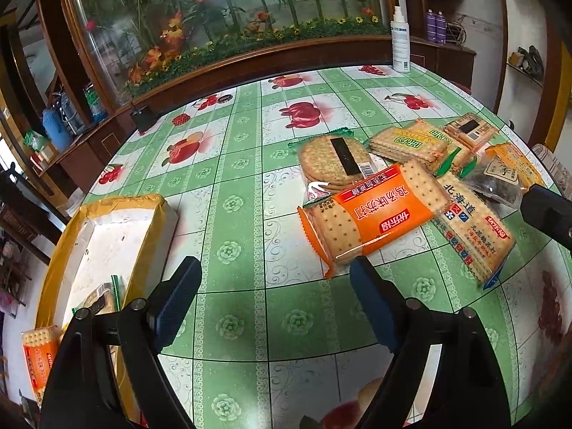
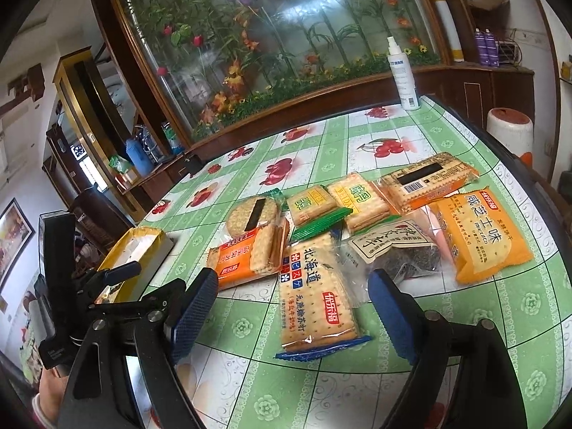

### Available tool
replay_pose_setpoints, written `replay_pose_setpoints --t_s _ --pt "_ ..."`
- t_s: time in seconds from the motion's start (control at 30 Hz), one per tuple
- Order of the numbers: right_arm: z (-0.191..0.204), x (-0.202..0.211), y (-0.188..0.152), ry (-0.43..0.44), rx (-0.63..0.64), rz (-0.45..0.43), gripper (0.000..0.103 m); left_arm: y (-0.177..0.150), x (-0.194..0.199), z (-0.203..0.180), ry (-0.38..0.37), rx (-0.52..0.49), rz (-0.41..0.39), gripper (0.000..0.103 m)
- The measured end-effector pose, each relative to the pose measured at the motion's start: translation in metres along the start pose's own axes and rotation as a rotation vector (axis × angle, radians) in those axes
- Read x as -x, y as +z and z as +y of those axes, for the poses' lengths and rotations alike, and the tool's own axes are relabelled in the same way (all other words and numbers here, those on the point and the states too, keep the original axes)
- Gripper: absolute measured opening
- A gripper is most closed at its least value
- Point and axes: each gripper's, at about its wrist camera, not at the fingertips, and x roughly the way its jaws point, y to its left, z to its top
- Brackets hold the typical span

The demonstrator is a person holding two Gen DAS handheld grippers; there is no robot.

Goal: Organize snacks
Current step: 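Grasp orange cracker pack with left tool while right tool reaches toward blue-white pack, then grasp blue-and-white cracker pack with right tool while left tool lifts orange pack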

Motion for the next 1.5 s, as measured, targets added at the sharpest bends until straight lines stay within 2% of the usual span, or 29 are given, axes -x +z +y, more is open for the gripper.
replay_pose_setpoints --t_s 0.17,0.33,0.57,0.67,0.8,1.03,1.17,1.33,1.5 --pt "0.001 0.001 -0.001 -0.001 0.006 0.001 0.088 0.001 -0.001 -0.003 -0.027 -0.046 -0.018 0.085" --pt "0.000 0.001 -0.003 -0.006 0.011 0.014 0.088 0.011 -0.017 -0.015 -0.048 -0.208 -0.021 0.085" --pt "-0.003 -0.007 -0.005 -0.003 -0.001 0.051 0.088 0.028 -0.042 -0.051 -0.191 -0.459 0.008 0.085" --pt "-0.006 -0.008 -0.005 -0.002 -0.012 0.054 0.088 0.037 -0.054 -0.060 -0.264 -0.509 0.047 0.086" --pt "-0.009 -0.013 -0.004 -0.018 -0.017 0.071 0.088 0.051 -0.067 -0.064 -0.378 -0.498 0.125 0.086" --pt "0.000 -0.022 -0.006 -0.003 0.024 0.108 0.088 0.048 -0.065 -0.065 -0.408 -0.408 0.153 0.085" --pt "0.005 -0.030 -0.006 -0.003 0.052 0.129 0.088 0.042 -0.060 -0.056 -0.487 -0.339 0.181 0.061" --pt "0.006 -0.040 -0.006 -0.015 0.069 0.169 0.088 0.034 -0.054 -0.054 -0.470 -0.336 0.185 0.059" --pt "0.015 -0.053 -0.004 -0.033 0.140 0.215 0.085 0.030 -0.055 -0.036 -0.418 -0.263 0.202 0.058"
